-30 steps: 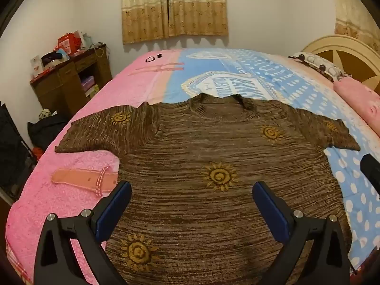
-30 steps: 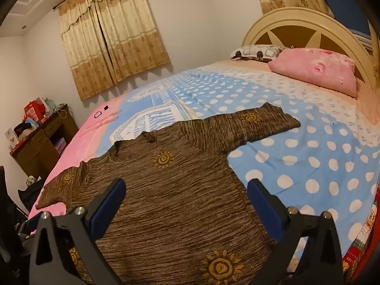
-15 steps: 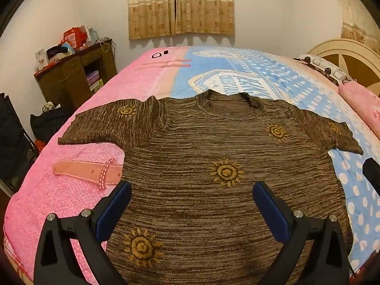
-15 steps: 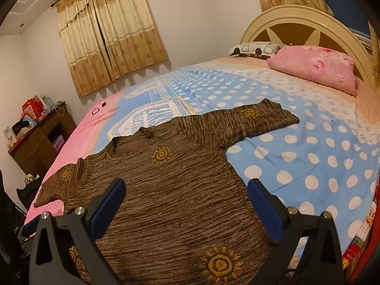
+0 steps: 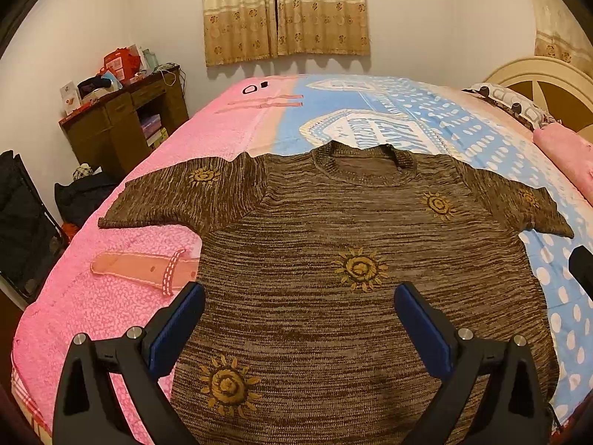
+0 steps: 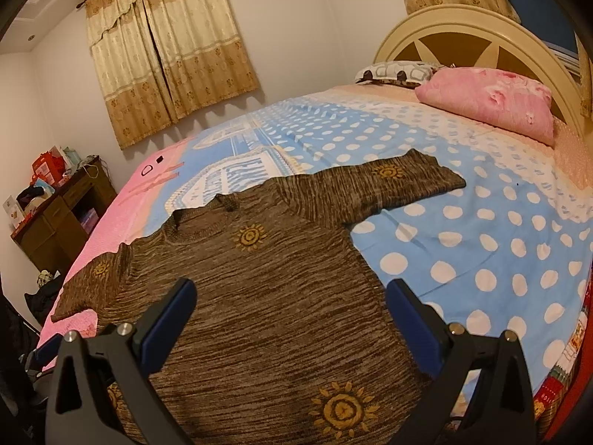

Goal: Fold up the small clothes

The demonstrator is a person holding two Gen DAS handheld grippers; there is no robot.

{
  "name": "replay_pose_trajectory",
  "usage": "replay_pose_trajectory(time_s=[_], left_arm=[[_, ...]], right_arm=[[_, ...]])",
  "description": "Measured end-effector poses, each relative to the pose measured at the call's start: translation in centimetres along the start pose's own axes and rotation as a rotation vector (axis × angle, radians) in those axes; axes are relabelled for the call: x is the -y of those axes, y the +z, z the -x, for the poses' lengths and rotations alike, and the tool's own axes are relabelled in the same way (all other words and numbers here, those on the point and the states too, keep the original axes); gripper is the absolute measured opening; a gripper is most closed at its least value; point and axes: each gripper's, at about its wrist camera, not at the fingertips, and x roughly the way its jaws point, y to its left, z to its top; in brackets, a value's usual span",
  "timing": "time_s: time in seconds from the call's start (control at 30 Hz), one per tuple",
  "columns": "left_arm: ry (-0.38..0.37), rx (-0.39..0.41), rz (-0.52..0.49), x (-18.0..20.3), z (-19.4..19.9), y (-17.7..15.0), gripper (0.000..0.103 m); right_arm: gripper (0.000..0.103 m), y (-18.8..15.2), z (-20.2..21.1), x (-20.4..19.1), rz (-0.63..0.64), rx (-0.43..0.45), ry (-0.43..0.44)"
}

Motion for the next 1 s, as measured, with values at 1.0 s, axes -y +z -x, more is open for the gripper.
replay_pose_trajectory(time_s=[1.0], left_arm=[[-0.010, -0.006, -0.006, 0.6, -0.1, -0.1, 0.102]], right_arm=[[0.103, -0.4, -1.1, -0.6, 0.061, -0.064, -0.058]])
